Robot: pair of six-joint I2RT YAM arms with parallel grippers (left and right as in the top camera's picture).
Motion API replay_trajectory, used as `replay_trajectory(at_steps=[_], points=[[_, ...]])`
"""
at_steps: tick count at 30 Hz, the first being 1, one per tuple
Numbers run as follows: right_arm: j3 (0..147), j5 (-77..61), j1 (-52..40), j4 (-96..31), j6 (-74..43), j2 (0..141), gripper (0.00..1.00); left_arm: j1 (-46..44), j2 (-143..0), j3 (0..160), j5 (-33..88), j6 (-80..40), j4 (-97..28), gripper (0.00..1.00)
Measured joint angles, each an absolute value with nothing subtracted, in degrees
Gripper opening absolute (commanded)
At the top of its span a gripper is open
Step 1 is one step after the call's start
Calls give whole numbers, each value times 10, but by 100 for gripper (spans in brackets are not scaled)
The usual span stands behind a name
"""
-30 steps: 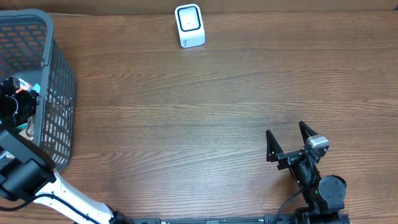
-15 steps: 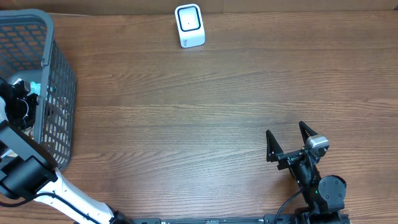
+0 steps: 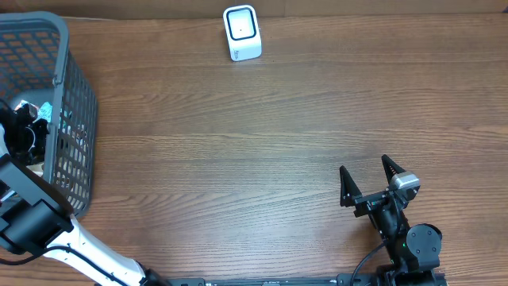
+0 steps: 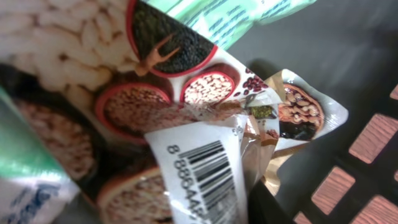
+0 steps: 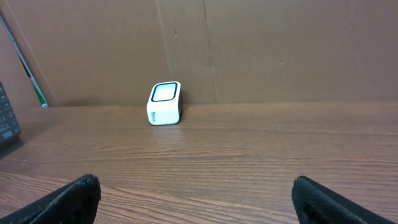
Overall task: Scan the item barcode
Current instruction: 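Grasp the bean snack bag in the basket with the left gripper, then lift the bag out and carry it toward the white scanner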
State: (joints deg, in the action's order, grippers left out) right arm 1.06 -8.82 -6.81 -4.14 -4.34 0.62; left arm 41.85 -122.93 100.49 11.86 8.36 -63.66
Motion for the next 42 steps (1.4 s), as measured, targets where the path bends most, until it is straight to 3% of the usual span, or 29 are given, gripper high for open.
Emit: replay_trajectory(at_steps=[5, 26, 35, 42], points=[[11, -88, -68, -42, -43, 6, 100, 418, -1235, 1062, 115, 56, -693, 4], [11, -88, -68, -42, -43, 6, 100, 412, -1239, 1599, 120, -65, -956, 4], [11, -88, -68, -42, -43, 6, 100, 392, -1177, 1753, 241, -110, -945, 6], [11, -88, -68, -42, -43, 6, 100, 269, -1085, 1787, 348, -121, -951, 6]])
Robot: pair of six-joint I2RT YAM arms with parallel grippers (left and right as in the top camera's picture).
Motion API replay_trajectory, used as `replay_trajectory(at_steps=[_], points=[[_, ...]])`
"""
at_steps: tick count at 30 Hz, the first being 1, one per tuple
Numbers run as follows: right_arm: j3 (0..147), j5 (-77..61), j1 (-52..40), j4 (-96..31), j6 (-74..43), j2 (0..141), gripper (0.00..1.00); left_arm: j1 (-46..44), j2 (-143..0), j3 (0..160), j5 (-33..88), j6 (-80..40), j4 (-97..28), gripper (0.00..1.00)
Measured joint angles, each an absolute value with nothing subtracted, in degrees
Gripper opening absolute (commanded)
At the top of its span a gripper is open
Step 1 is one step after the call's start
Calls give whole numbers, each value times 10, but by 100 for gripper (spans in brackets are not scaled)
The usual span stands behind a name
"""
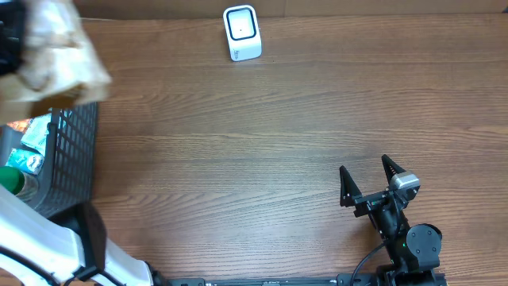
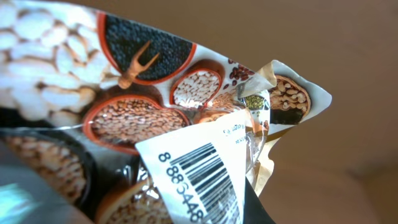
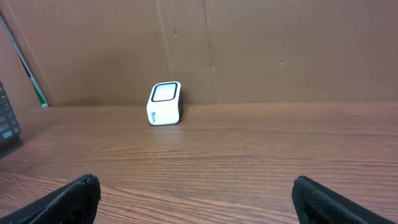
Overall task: Scan the item barcode
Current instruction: 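Lift the bag out and carry it toward the white scanner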
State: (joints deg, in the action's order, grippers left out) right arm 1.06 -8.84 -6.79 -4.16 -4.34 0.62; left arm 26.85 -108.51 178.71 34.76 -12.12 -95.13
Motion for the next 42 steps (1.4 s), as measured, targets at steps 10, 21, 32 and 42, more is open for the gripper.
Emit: replay_trajectory(at_steps=[10, 21, 32, 42], points=[[11, -88, -68, -42, -43, 6, 100, 3, -1123, 1737, 378, -85, -967, 4], [11, -88, -81, -41, -43, 6, 100, -151, -1212, 1559, 334, -58, -965, 4], [11, -88, -83, -42, -43, 6, 100, -184, -1296, 1402, 278, -84, -894, 5], [11, -88, -83, -42, -43, 6, 100, -185, -1301, 1157, 303, -200, -639, 4]])
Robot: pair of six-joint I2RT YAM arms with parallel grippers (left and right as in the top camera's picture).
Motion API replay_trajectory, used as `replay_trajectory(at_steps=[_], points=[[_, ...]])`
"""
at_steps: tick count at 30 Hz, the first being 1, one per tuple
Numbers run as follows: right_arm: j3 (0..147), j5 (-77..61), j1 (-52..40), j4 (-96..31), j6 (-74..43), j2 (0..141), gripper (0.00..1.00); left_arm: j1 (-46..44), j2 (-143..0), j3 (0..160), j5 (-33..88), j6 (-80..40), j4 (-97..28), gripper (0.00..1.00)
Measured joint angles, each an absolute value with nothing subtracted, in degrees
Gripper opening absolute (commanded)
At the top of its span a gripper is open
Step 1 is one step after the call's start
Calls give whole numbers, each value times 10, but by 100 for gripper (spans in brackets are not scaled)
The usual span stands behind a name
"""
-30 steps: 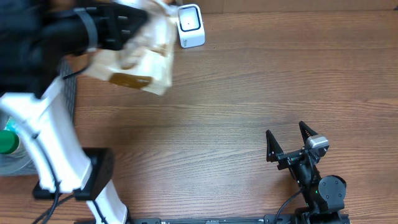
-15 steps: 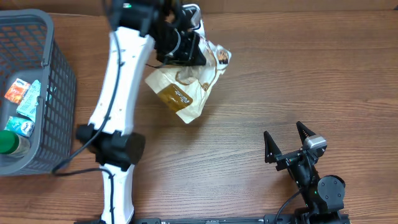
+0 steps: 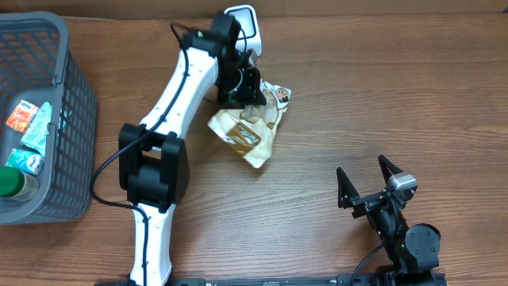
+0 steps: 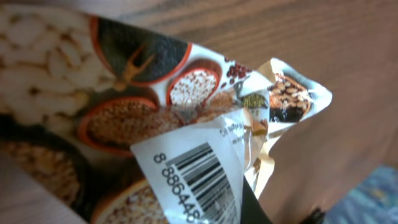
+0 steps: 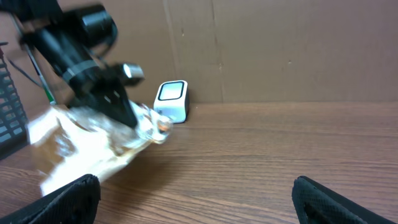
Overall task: Scan the item barcode
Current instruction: 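Lift the bag out and carry it toward the white scanner, then release the bag on the table in front of the scanner, then move the left gripper back into the basket toward the green-lidded jar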
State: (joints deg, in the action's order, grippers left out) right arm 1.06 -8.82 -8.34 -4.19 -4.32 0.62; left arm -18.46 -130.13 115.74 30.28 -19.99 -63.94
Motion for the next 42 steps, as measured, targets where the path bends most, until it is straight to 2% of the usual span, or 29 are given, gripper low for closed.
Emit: replay_trajectory(at_steps=[4, 5, 8, 9, 10, 13, 17, 22, 32, 37, 42], points=[[11, -88, -83, -42, -43, 6, 100, -194, -1305, 1086, 326, -275, -529, 7], [11, -88, -83, -41, -43, 6, 100, -199, -1305, 1076, 327, -290, -512, 16], [11, -88, -83, -42, -43, 6, 100, -222, -1305, 1055, 327, -328, -496, 66], [11, -88, -83, -42, -43, 6, 100, -232, -1305, 1053, 325, -334, -497, 80], [11, -88, -83, -42, -43, 6, 100, -241, -1305, 1051, 320, -340, -498, 89], [11, -88, -83, -42, -43, 6, 100, -264, -1305, 1051, 306, -352, -500, 100], [11, -88, -83, -42, -43, 6, 100, -265, -1304, 1051, 297, -359, -504, 100], [11, -88, -83, -42, -43, 6, 100, -218, -1253, 1051, 268, -353, -532, 100], [11, -88, -83, -42, -43, 6, 100, -99, -928, 1074, 169, -236, -575, 100], [11, -88, -83, -41, -44, 6, 100, 7, -789, 1084, 102, -196, -606, 100], [11, -88, -83, -42, -43, 6, 100, 127, -742, 1084, -4, -207, -673, 99]])
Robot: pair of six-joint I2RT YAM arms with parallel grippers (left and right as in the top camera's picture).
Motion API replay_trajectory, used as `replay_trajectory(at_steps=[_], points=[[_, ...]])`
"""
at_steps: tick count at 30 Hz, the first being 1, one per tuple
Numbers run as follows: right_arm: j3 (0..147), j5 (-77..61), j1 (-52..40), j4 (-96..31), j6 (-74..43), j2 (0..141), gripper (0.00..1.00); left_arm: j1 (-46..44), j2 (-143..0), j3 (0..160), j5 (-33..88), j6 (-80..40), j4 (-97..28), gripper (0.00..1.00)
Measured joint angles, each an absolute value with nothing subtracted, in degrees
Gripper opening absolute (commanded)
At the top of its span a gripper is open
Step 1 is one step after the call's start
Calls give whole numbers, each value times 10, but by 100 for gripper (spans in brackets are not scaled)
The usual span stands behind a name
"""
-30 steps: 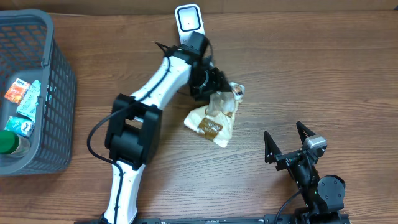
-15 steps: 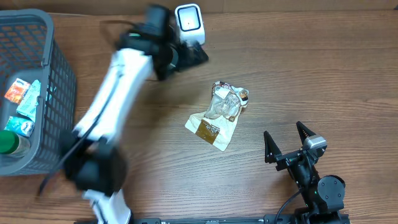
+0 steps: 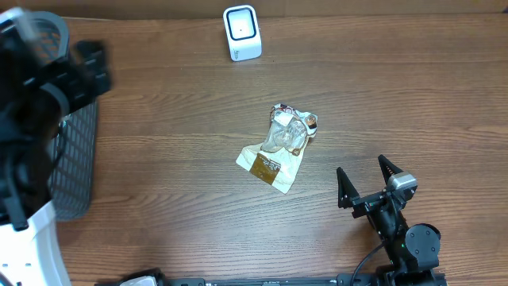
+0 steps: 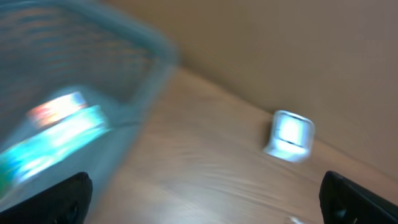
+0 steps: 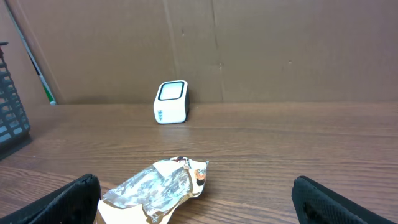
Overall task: Scan the item barcode
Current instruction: 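Move the left gripper back into the basket toward the green-lidded jar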
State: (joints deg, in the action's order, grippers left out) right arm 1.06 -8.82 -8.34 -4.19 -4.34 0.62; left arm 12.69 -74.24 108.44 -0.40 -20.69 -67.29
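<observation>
A crumpled snack packet (image 3: 279, 148) printed with grains lies loose on the wooden table, mid-right; the right wrist view shows its shiny side (image 5: 158, 190). The white barcode scanner (image 3: 241, 32) stands at the back edge, well apart from the packet. My left arm (image 3: 40, 95) looms blurred at the far left over the basket. Its gripper (image 4: 202, 199) is open and empty, facing the scanner (image 4: 289, 135) from a distance. My right gripper (image 3: 363, 168) rests open at the front right, just right of the packet, with nothing between its fingers.
A grey mesh basket (image 3: 75, 159) stands at the left edge, mostly hidden under my left arm. The left wrist view shows it blurred (image 4: 124, 43), with green packets inside. A brown cardboard wall (image 5: 280, 50) backs the table behind the scanner.
My left gripper held the packet in front of the scanner; now the packet lies on the table's middle and that gripper is open, up at the far left by the basket. The right arm is unmoved.
My left gripper was shut on the packet inside the basket, barcode label showing. Then it held the packet high above the basket, then right in front of the scanner. Now the packet lies released mid-table and the gripper is back over the basket.
</observation>
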Motion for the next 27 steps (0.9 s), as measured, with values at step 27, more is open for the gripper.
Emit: replay_trajectory(at_steps=[27], points=[[11, -88, -83, -41, -43, 6, 100, 438, -1005, 1065, -96, -220, -760, 95]])
